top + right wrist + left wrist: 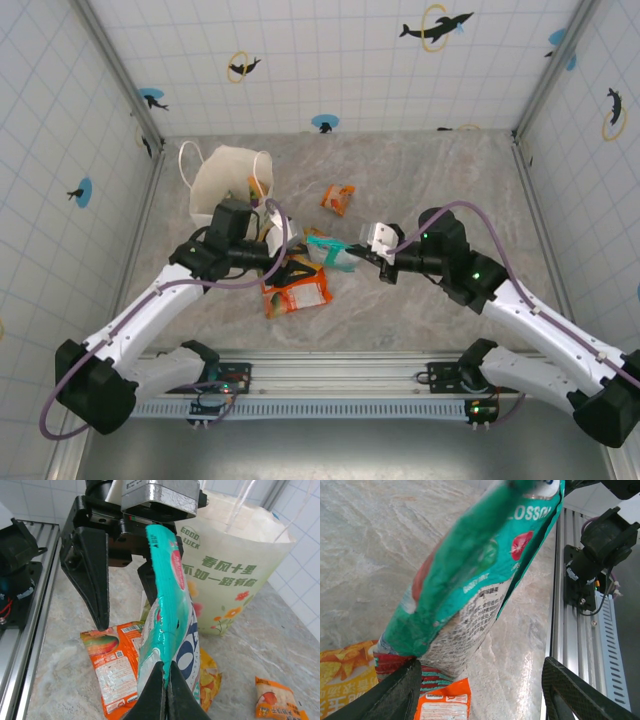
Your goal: Place the snacks into the paper bag
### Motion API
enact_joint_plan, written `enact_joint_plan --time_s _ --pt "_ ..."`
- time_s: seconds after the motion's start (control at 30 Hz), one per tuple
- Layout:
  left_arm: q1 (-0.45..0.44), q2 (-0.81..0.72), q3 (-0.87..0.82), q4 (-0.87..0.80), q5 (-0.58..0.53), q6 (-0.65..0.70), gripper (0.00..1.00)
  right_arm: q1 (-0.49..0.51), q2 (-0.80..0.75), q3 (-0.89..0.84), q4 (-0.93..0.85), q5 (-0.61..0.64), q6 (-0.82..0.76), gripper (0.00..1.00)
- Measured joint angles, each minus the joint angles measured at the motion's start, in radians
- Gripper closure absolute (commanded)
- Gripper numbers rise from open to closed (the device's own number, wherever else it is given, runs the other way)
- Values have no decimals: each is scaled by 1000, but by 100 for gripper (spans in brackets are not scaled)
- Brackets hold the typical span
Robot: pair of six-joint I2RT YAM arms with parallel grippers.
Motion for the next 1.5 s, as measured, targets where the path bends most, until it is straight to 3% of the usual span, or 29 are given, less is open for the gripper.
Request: enact_joint_plan --time_s 0.27,0.63,1.03,1.17,1.3,1.5 --pt "-4 -58 0 1 -46 19 27 0 0 -3 19 -13 -3 100" --pt "-5 -132 10 32 -134 45 25 0 -18 -8 23 -58 -5 100" --pt "-11 25 91 -52 32 101 48 -1 -18 -9 76 -84 -3 100" --pt "-11 25 91 -55 52 109 58 -1 -16 -9 93 -84 -3 100" --pt "-11 24 91 -56 64 121 75 -1 -13 -10 102 -80 -3 100" --pt "-11 6 89 -57 55 119 82 -1 -19 -41 159 -49 -2 99"
